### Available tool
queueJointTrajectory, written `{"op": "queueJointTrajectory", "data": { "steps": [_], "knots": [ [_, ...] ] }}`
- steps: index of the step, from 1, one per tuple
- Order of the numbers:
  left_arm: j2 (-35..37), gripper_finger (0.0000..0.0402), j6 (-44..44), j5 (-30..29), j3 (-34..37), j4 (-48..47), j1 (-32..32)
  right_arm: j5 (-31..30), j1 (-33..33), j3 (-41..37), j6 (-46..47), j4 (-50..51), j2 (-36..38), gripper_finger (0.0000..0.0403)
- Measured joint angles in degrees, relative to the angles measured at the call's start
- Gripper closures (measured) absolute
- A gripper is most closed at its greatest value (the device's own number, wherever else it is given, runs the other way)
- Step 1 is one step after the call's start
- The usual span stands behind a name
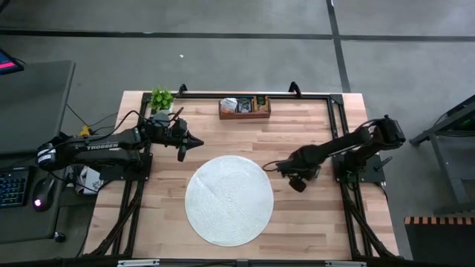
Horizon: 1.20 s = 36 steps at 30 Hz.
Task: Pick & Place Tea
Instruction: Put the blue tea bag into the middle section of the wooden organizer
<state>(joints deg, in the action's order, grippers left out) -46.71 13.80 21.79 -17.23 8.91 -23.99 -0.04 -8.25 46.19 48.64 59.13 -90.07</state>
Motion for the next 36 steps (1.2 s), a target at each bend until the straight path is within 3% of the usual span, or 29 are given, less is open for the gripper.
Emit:
{"op": "queueJointTrajectory", "data": {
  "steps": [13,22,29,36],
  "knots": [
    [0.0,0.0401,0.0,0.0,0.0,0.0,0.0,-9.2,1.2,17.0,-1.4,11.3,0.4,0.0403],
    [0.0,0.0401,0.0,0.0,0.0,0.0,0.0,-13.5,6.4,25.3,-8.2,12.9,0.4,0.0403],
    [0.0,0.0401,0.0,0.0,0.0,0.0,0.0,-13.9,12.1,31.2,-17.1,9.7,0.4,0.0403],
    [0.0,0.0401,0.0,0.0,0.0,0.0,0.0,-8.9,20.2,36.2,-28.2,2.5,0.5,0.0403]
  ]
}}
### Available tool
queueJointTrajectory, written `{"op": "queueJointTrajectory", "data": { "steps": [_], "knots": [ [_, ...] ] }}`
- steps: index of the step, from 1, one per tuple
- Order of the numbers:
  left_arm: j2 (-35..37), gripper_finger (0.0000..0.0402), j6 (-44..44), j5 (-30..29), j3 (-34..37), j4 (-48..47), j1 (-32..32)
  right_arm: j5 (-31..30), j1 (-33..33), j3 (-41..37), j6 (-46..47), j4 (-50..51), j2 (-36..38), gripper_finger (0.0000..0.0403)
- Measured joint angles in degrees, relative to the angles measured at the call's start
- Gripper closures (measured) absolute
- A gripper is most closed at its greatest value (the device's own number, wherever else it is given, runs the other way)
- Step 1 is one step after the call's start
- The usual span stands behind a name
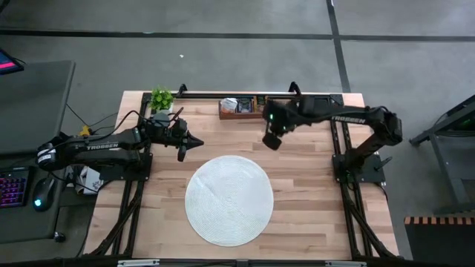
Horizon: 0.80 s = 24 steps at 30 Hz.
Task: Pick & Place Tea
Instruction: Put the blue tea bag into the middle section of the wooden organizer
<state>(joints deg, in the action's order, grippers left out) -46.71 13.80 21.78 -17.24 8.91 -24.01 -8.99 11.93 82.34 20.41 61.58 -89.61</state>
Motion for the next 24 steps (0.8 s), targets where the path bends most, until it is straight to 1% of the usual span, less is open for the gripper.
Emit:
{"op": "queueJointTrajectory", "data": {
  "steps": [5,14,19,24],
  "knots": [
    [0.0,0.0401,0.0,0.0,0.0,0.0,0.0,6.3,6.0,1.9,-7.1,-6.4,0.0,0.0403],
    [0.0,0.0401,0.0,0.0,0.0,0.0,0.0,19.1,14.8,2.1,-16.6,-17.6,-0.8,0.0403],
    [0.0,0.0401,0.0,0.0,0.0,0.0,0.0,22.3,17.4,3.0,-20.0,-19.4,-4.5,0.0403],
    [0.0,0.0401,0.0,0.0,0.0,0.0,0.0,22.9,18.3,9.2,-25.0,-18.5,-11.1,0.0403]
  ]
}}
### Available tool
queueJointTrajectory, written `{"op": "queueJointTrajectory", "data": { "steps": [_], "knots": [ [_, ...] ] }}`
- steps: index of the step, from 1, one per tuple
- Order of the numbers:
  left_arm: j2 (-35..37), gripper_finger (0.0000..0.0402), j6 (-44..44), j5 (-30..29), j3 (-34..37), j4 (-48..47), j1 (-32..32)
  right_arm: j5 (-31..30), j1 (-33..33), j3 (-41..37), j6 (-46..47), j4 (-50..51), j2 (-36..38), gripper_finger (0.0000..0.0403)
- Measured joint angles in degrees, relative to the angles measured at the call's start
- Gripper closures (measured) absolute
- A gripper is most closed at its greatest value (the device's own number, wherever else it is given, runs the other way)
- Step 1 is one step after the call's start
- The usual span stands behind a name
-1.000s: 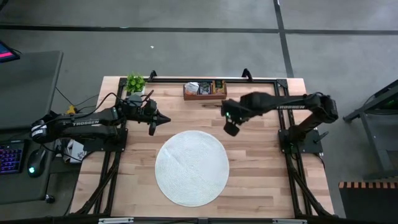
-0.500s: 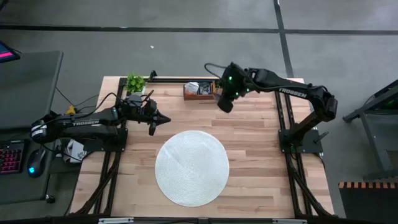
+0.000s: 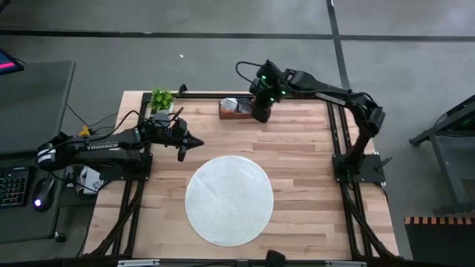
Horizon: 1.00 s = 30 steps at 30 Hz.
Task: Pick & Place Tea
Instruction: Put the blue tea bag into the middle section of the wooden organizer
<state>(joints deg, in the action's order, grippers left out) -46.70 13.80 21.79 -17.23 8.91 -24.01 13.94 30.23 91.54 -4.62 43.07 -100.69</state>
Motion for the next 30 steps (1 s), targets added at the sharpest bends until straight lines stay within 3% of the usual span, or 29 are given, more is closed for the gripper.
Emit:
{"op": "queueJointTrajectory", "data": {
  "steps": [16,22,30],
  "knots": [
    [0.0,0.0401,0.0,0.0,0.0,0.0,0.0,1.8,4.8,30.1,-18.9,27.5,-23.4,0.0403],
    [0.0,0.0401,0.0,0.0,0.0,0.0,0.0,1.4,5.2,35.2,-22.7,30.2,-27.8,0.0403],
    [0.0,0.0401,0.0,0.0,0.0,0.0,0.0,-0.4,5.3,34.9,-25.0,27.5,-28.8,0.0403]
  ]
}}
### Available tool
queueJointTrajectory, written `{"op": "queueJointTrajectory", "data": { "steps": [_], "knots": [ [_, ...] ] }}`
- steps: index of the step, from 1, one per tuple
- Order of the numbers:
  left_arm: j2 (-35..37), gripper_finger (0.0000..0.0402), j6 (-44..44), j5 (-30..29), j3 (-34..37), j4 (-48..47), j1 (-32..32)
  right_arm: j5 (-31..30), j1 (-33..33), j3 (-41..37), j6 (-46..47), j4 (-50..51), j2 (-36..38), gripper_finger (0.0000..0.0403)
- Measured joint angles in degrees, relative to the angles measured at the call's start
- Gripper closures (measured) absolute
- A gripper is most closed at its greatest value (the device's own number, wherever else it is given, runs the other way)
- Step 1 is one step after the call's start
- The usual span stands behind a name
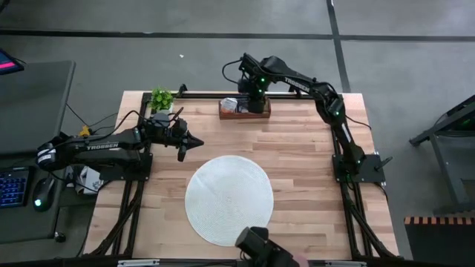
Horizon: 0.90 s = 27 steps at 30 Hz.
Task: Pick & Place Tea
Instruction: Put the blue tea bag into the middle section of the wooden organizer
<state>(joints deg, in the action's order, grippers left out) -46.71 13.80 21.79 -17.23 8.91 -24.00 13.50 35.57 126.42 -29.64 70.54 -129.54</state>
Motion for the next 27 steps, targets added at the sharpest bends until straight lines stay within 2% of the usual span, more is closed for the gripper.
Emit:
{"op": "queueJointTrajectory", "data": {
  "steps": [10,17,27],
  "knots": [
    [0.0,0.0401,0.0,0.0,0.0,0.0,0.0,0.0,0.6,-4.5,0.0,-4.0,0.0,0.0403],
    [0.0,0.0401,0.0,0.0,0.0,0.0,0.0,-2.7,1.2,-9.1,0.9,-6.8,0.0,0.0403],
    [0.0,0.0401,0.0,0.0,0.0,0.0,0.0,-4.1,1.2,-8.7,1.1,-9.3,0.0,0.0403]
  ]
}}
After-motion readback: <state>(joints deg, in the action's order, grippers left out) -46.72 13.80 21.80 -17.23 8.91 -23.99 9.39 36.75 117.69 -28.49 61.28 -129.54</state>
